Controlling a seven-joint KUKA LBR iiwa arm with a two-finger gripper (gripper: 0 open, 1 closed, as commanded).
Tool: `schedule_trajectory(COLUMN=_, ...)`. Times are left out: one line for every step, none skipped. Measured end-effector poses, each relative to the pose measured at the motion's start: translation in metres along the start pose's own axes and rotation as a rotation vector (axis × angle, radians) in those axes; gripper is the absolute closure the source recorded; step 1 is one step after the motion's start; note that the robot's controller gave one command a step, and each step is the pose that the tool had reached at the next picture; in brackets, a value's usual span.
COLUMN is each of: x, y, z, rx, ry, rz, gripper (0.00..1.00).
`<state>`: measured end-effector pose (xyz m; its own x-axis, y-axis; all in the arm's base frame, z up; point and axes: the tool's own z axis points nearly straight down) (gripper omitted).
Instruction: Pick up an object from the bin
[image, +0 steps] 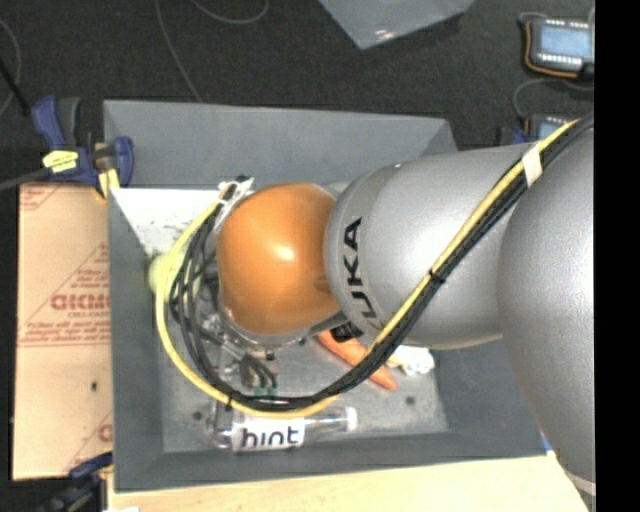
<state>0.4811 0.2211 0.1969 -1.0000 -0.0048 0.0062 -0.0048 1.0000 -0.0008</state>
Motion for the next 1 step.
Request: schedule_trajectory(x=-0.0021, y=-0.0011, z=-0.0043, rx=-0.002, ry=-0.008, rz=0.005, gripper=0.0)
